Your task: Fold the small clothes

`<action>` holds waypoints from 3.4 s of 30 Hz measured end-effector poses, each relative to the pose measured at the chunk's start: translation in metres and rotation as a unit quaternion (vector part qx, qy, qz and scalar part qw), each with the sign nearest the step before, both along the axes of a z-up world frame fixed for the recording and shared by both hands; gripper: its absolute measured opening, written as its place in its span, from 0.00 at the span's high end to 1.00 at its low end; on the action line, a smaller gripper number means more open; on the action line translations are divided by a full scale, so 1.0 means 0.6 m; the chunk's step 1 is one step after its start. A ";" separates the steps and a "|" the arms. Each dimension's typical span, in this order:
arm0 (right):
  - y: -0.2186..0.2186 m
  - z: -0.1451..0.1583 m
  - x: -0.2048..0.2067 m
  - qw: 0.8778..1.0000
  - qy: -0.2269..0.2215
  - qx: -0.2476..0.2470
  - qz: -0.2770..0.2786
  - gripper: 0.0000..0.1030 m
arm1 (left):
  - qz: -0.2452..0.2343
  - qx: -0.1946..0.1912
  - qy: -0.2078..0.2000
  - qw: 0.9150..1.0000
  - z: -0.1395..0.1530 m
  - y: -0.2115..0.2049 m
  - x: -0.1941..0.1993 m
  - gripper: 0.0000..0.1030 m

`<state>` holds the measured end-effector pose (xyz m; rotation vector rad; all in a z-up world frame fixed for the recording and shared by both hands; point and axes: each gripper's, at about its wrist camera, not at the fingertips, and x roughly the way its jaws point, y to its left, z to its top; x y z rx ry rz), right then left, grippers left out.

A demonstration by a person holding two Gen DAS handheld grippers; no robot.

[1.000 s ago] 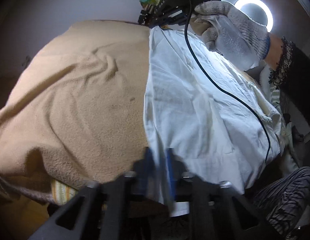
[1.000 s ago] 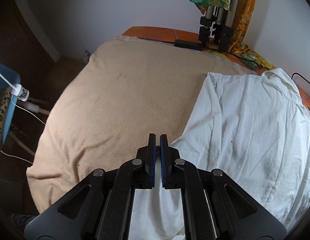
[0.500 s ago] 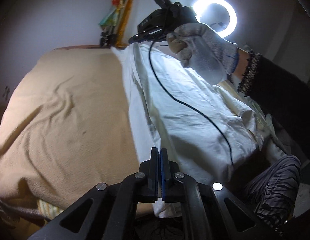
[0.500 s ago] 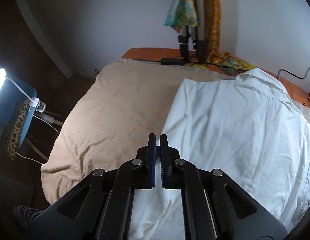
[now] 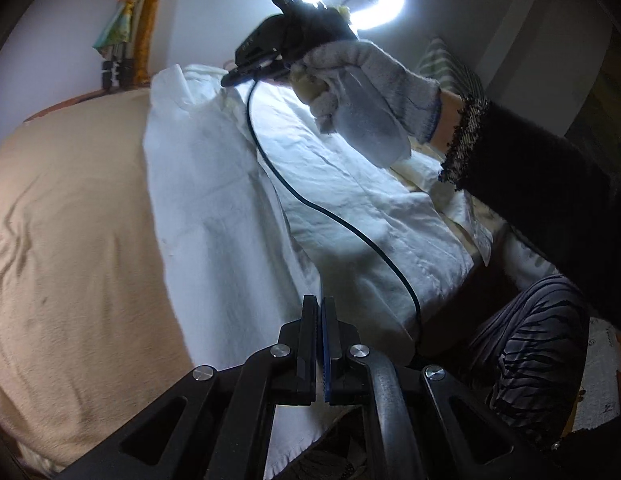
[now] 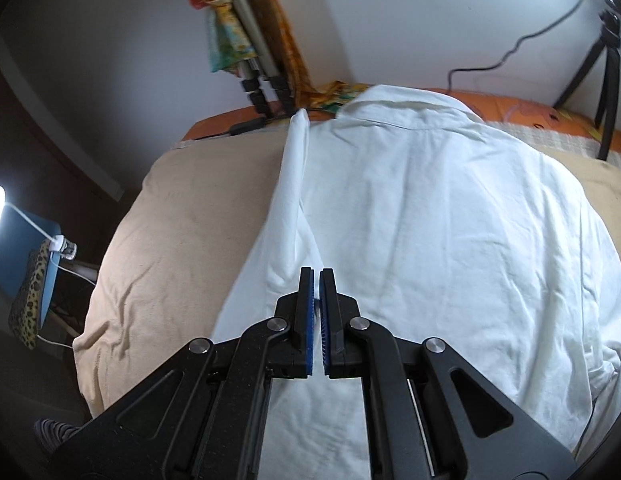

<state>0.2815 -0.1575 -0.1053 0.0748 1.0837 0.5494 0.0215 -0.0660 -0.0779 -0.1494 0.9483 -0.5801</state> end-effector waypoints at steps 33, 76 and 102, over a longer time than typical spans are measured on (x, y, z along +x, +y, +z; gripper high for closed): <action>-0.164 0.154 -0.280 0.992 -0.071 0.109 0.006 0.94 | 0.038 0.070 -0.010 0.997 -0.038 0.017 0.084 0.82; -0.512 0.110 -0.368 0.975 -0.072 0.041 -0.207 0.58 | -0.053 0.058 -0.115 0.990 0.056 -0.089 -0.028 0.33; -0.598 0.047 -0.364 0.975 -0.015 0.103 -0.197 0.95 | -0.087 0.021 -0.047 0.995 0.015 -0.199 0.083 0.47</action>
